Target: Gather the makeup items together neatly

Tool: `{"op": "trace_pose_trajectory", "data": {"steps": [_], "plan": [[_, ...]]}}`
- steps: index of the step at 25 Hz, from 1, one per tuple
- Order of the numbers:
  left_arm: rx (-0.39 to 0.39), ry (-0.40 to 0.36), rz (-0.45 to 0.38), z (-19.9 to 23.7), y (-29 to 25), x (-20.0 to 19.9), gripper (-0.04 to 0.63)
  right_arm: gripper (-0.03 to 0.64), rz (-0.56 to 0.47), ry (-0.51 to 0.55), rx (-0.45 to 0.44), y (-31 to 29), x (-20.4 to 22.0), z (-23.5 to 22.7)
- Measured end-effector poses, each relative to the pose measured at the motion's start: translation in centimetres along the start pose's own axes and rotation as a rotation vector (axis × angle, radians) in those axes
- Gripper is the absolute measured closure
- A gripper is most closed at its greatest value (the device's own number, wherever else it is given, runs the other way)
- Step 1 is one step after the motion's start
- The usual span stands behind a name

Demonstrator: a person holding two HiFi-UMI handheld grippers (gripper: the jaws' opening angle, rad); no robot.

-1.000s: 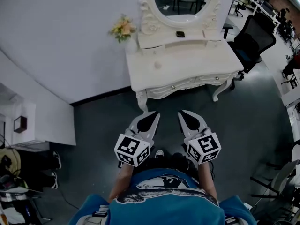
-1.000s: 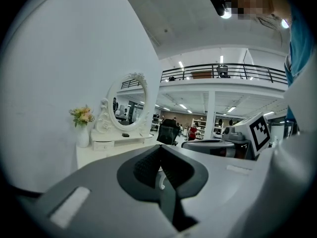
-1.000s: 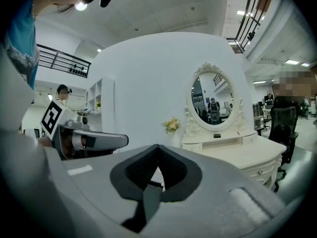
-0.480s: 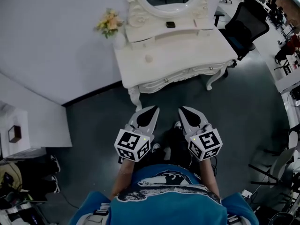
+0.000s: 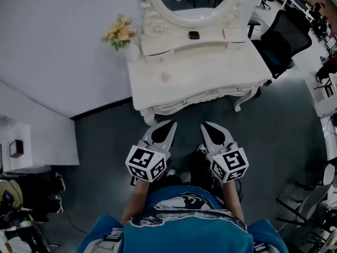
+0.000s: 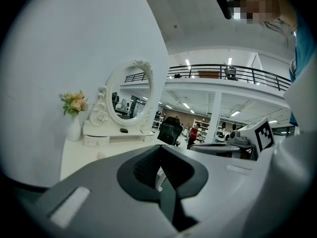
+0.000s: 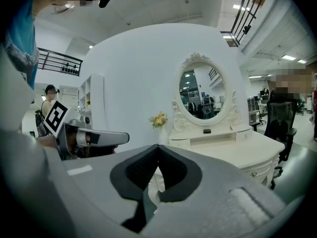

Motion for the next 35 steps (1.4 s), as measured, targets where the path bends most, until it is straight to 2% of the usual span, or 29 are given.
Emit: {"op": "trace_pose_trajectory", "data": {"steps": [9,15,21,27,35], "plan": [[-0.008,-0.021,-0.030,-3.7,-11.8,-2.4,0.581,0.612,-0.023,0.052,-0.017,-0.9,-2.0,-13.3],[-0.074,-0.035,-0.012,-5.6,-17.1,-2.4,0.581,0.612,-0.028,0.027,-0.063,-1.5,-1.6,-20.1],[-0.145,-0.037,-0.010,-7.0,-19.7,-2.3,0.581,0.612,-0.039,0.008,-0.136,-2.3,-1.0,-23.5],[-0.198,-0.037,0.022,-7.7,-20.5,-1.8,0.581,0.612,-0.023,-0.030,-0.194,-3.3,0.3,-24.6],[-0.239,-0.038,0.042,-6.8,-21.5,-1.9,0.581,0.612,-0.008,-0.065,-0.206,-3.9,1.5,-25.6]]}}
Point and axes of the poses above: the fingertips, and each gripper's own axes: y backward along the fingers, z to its left, x out of its underside, the point moved 10 cm from there along y, backward along the fingers, and after that the axes turned 8 degrees about y, right-handed, at the moved point
